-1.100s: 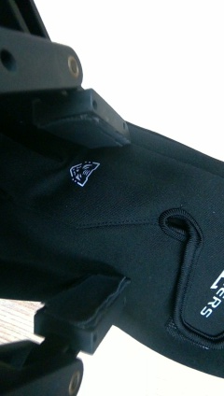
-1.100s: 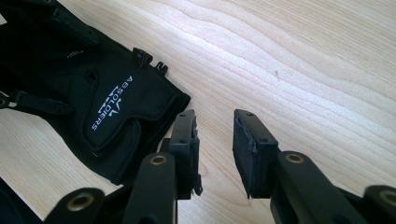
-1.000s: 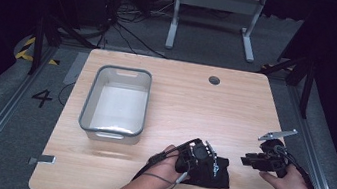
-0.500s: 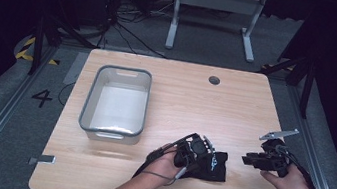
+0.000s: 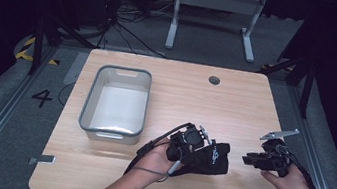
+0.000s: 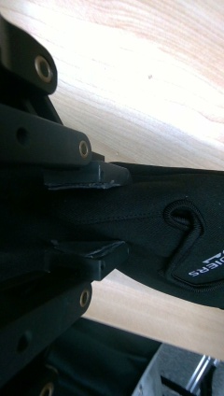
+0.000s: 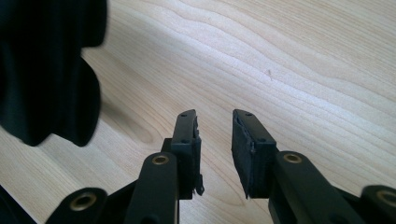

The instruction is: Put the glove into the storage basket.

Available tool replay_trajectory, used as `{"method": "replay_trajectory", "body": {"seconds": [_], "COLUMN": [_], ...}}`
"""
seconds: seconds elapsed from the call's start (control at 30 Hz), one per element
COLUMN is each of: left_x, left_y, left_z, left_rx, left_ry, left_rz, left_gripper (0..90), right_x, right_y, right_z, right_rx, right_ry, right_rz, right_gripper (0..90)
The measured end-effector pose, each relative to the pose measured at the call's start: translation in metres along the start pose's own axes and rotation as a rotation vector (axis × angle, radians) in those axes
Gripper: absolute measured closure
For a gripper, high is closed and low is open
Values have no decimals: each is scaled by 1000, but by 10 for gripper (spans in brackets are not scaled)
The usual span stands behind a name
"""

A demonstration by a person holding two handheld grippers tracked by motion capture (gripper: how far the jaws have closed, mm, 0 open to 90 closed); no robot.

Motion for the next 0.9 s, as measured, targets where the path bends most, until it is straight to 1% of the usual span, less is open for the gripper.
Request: {"method": "replay_trajectory", "body": {"seconds": [0.13, 0.17, 0.2, 0.3, 0.4, 0.53, 0.6, 0.67, 0.7, 0.77, 0.9], "left_x": [5, 7, 7, 9, 11, 11, 10, 8, 8, 8, 1], "left_y": [3, 4, 4, 4, 3, 2, 1, 0, 0, 0, -5], "left_z": [13, 19, 19, 28, 38, 52, 58, 64, 66, 71, 81], "left_rx": [14, 21, 21, 27, 46, 78, 90, 87, 89, 93, 109], "left_ry": [-2, 1, 1, 6, 9, 24, 25, 26, 34, 31, 58], "left_rz": [-6, -8, -8, -10, -5, -2, 9, 23, 30, 42, 72], "left_gripper": [671, 671, 670, 670, 670, 670, 670, 670, 670, 670, 670], "right_x": [-1, -1, -1, -1, -1, -1, -1, -1, -2, -2, -1], "right_y": [0, 0, 0, 0, -1, -1, 0, 1, 1, 3, 9], "right_z": [-1, -1, -1, -2, -3, -3, -4, -4, -4, -5, -5], "right_rx": [-5, -5, -5, -4, -6, -8, -9, -8, -6, -10, -2], "right_ry": [1, 1, 1, 1, 0, -2, -1, 2, 4, 3, 6], "right_rz": [0, 0, 0, 5, 3, 0, -1, 3, 4, 3, 11], "right_gripper": [711, 711, 711, 711, 710, 708, 707, 707, 707, 707, 707]}}
Point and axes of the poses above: each handheld gripper's, and its own axes: z roughly backward along the jaws, y roughly out of its top, x roughly to its right, the point moved 8 cm from there along -z, roughly forward along the jaws, and after that the axes turned 15 degrees about -y, right-handed, at the moved point
